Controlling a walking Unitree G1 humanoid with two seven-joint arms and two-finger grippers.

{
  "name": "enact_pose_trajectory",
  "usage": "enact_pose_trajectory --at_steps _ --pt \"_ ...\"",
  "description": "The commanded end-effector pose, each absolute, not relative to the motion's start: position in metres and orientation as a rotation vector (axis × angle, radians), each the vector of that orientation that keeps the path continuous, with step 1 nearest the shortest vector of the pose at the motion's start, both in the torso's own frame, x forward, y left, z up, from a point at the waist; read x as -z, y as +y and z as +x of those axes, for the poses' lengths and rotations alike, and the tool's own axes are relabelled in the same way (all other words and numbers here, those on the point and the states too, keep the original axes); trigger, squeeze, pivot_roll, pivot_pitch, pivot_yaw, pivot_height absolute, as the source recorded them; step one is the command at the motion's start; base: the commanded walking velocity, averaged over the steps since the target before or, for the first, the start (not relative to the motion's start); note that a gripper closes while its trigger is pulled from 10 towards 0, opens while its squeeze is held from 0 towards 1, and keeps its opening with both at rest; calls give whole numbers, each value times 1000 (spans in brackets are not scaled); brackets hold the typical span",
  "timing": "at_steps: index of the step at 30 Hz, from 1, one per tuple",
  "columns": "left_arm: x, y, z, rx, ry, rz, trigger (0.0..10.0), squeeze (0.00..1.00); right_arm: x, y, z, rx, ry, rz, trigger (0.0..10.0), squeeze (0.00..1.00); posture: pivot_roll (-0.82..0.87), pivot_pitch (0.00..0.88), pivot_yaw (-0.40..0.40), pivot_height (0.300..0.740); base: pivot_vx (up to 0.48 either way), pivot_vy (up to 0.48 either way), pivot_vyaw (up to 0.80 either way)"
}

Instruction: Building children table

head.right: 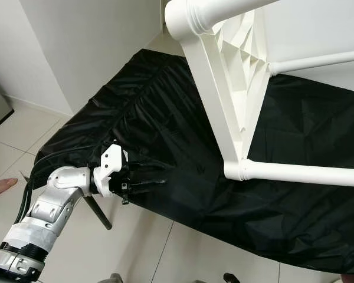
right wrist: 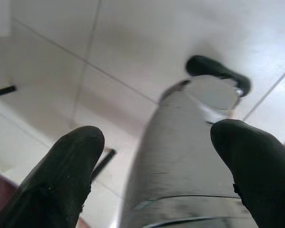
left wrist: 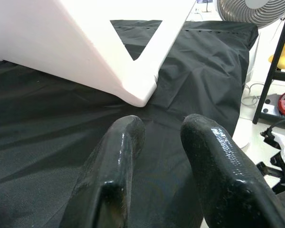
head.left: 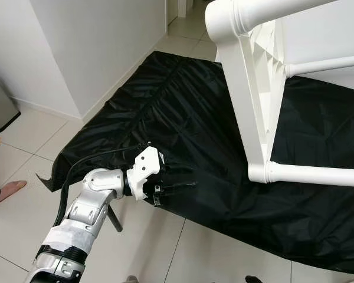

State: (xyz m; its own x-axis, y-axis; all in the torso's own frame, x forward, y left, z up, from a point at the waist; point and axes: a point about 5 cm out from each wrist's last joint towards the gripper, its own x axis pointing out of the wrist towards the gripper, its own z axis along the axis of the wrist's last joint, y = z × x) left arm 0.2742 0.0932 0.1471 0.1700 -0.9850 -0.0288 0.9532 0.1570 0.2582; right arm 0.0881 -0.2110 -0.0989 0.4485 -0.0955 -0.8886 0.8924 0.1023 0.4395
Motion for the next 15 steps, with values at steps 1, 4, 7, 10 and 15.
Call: enact_pose_trajectory --at_steps 1,4,7,10,15 --pt "-150 93 279 1303 -168 229 10000 0 125 -184 30 461 1332 230 10000 0 38 42 86 740 0 0 0" --pt "-150 93 279 1303 -168 229 10000 0 125 -184 30 461 1332 230 10000 0 38 42 86 740 0 0 0" --pt "-150 93 279 1303 -168 229 10000 0 125 -184 30 461 1332 230 10000 0 38 42 86 740 0 0 0" --pt "-150 93 279 1303 -168 229 10000 0 125 -184 30 461 1332 230 10000 0 38 42 86 740 0 0 0" --pt "-150 93 279 1303 -168 229 10000 0 125 -184 30 461 1332 230 10000 0 38 42 86 740 0 0 0"
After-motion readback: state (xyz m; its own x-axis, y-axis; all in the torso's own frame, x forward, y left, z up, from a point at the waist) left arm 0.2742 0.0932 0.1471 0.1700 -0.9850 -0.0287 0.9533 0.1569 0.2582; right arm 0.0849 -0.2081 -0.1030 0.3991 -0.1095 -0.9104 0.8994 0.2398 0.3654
